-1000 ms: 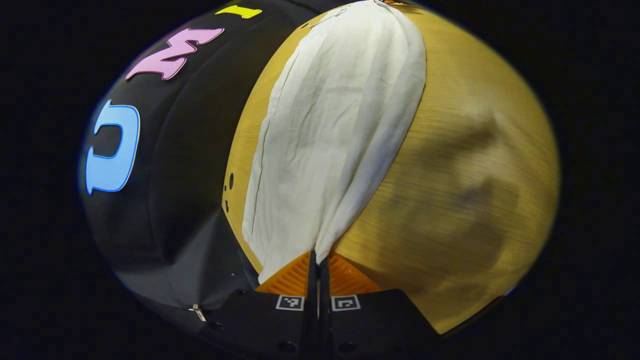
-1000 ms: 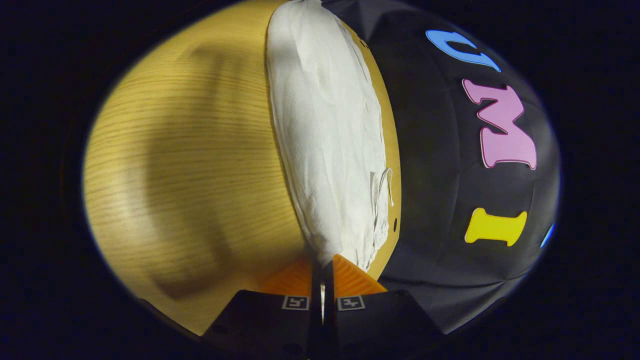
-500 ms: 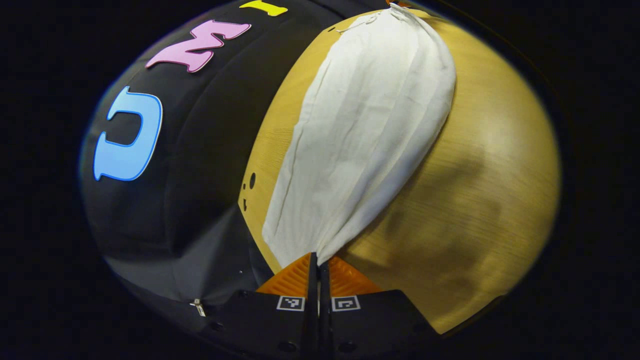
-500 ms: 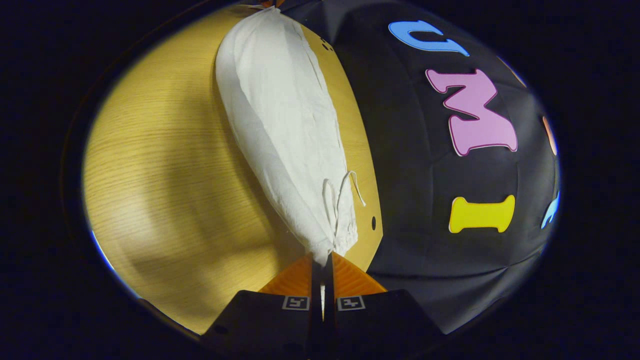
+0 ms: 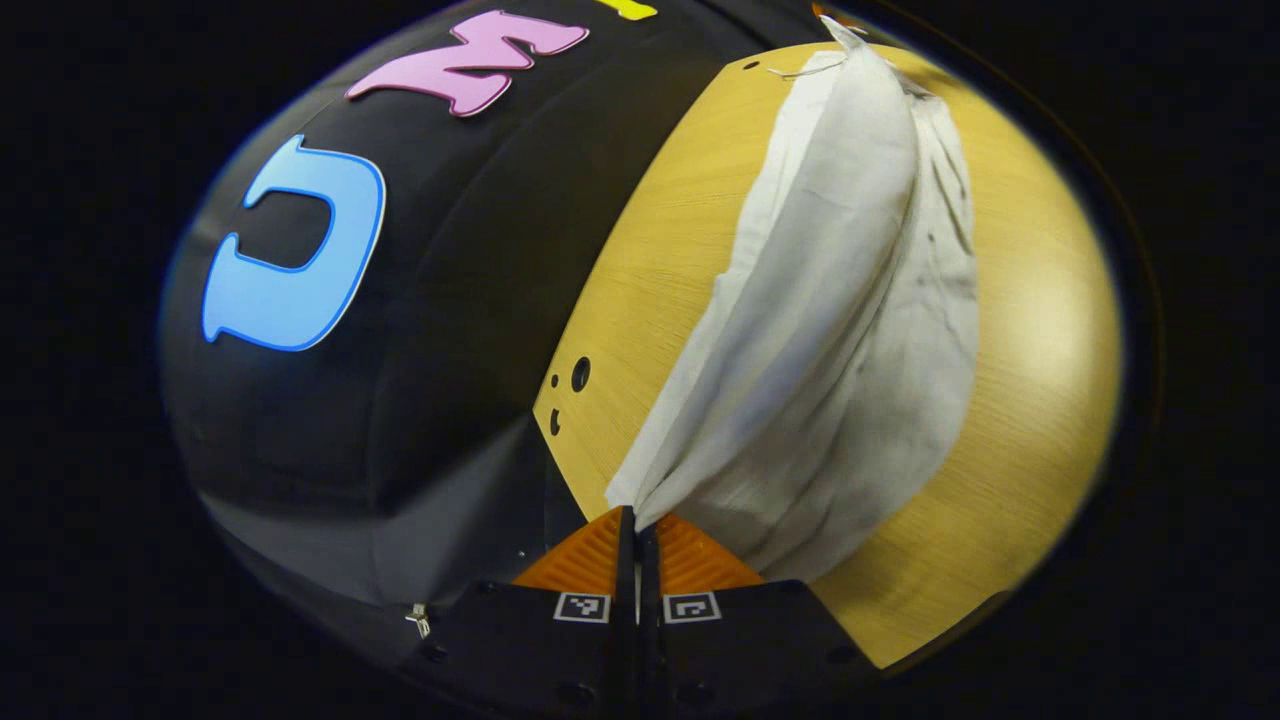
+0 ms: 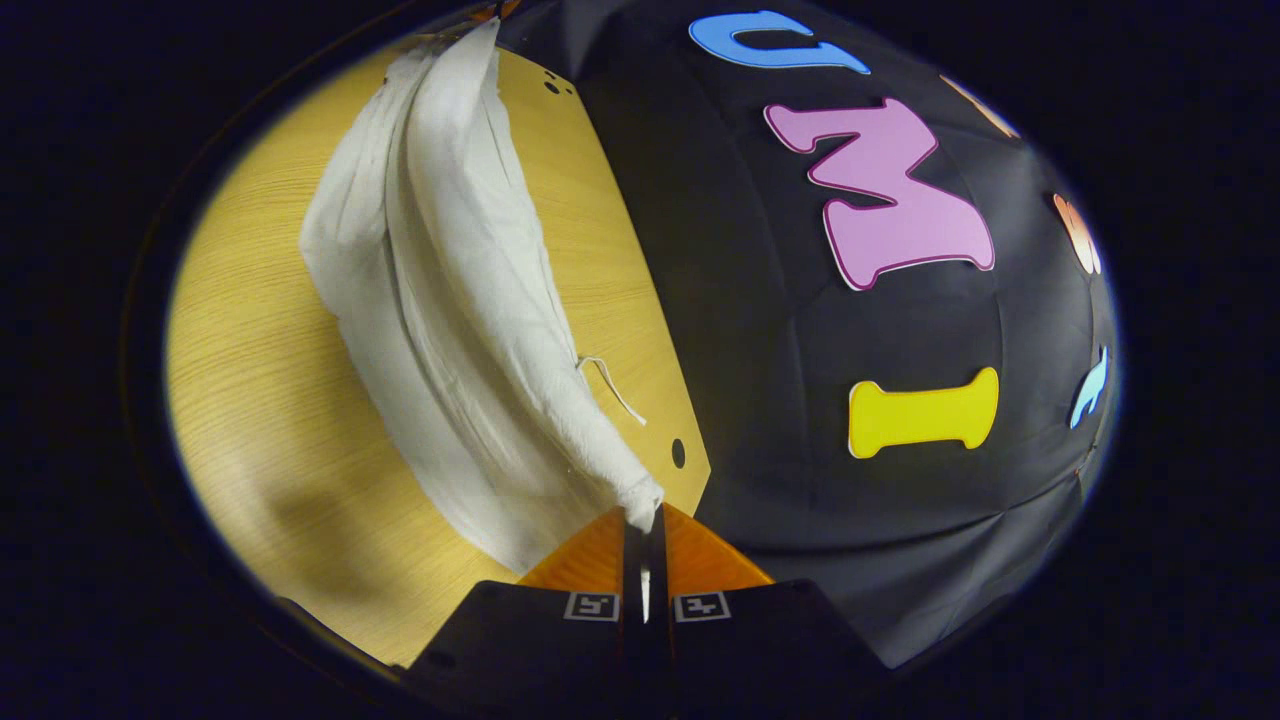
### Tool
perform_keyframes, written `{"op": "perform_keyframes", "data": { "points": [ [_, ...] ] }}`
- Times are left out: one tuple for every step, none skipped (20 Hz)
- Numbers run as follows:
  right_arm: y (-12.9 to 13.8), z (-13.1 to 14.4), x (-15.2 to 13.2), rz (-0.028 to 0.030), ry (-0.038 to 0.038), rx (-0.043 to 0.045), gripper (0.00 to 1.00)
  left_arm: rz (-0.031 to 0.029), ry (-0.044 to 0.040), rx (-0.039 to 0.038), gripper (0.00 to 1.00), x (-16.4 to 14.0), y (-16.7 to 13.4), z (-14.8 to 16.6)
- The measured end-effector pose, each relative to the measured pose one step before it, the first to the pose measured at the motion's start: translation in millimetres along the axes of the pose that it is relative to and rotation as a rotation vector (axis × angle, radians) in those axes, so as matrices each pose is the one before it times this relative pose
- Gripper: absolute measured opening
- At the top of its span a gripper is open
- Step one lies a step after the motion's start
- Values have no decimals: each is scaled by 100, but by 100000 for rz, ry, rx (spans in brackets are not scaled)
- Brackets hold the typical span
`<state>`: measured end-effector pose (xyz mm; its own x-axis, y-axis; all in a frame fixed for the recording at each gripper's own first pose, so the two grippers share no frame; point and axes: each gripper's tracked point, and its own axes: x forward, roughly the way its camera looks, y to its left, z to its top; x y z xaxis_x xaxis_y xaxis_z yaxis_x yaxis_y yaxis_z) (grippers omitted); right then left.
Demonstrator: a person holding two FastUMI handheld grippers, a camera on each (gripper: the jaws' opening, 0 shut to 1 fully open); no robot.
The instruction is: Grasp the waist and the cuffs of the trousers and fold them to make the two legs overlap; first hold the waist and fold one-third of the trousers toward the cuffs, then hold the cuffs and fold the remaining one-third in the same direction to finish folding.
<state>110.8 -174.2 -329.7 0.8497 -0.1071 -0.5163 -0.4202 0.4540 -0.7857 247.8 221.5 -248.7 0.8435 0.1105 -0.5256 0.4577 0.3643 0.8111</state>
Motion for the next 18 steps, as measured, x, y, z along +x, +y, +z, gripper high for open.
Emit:
{"op": "perform_keyframes", "data": {
  "points": [
    [-128, 120, 769, -431, 483, 811, 5, -584, 254, -367, 5, 639, 118, 30],
    [87, 145, 922, 259, 719, 425, 5, -567, 482, 328, 5, 828, -68, 218],
    [284, 246, 949, 704, 365, -370, 5, -810, 911, 1114, 5, 832, -140, 6],
    [505, 157, 915, 923, 273, -740, 5, -1130, 1170, 1148, 5, 854, -302, 61],
    [411, 16, 926, 1056, 636, -1009, 5, -1552, 735, 641, 5, 619, -511, -146],
    [492, 103, 929, 1056, -7, -242, 5, -1311, 778, 494, 5, 800, -435, 152],
    [435, 75, 814, 1161, -9, 199, 5, -1469, 1002, 420, 5, 739, -371, -201],
    [391, -4, 761, 1220, 635, 162, 6, -1538, 755, 279, 5, 768, -390, -31],
    [418, -176, 786, 1348, 947, 431, 5, -1492, 823, 542, 5, 603, -450, -85],
    [411, -229, 619, 1523, 1136, 758, 5, -1422, 785, 663, 5, 532, -450, 160],
    [531, -220, 662, 1536, 1235, 774, 5, -926, 950, 747, 5, 471, -290, -243],
    [327, -125, 656, 1128, 1050, 650, 5, -628, 754, 384, 5, 399, -195, -51],
    [366, -25, 501, 1020, 738, 278, 5, -240, 346, 63, 5, 248, -203, -13],
    [242, 6, 468, 505, 672, -668, 5, -101, 162, -38, 5, 281, -198, 52],
    [297, 106, 318, 330, 382, -386, 5, -46, 221, -264, 5, 168, -126, -47],
    [412, -185, 403, 910, 947, 106, 6, -414, 374, -252, 5, 193, -260, -54],
    [563, -103, 312, 1392, 881, 279, 6, -282, 461, -163, 5, 50, -251, -5],
    [724, -324, 437, 2224, 1442, 365, 6, 330, 78, 210, 5, 155, 51, 76]
  ]
}}
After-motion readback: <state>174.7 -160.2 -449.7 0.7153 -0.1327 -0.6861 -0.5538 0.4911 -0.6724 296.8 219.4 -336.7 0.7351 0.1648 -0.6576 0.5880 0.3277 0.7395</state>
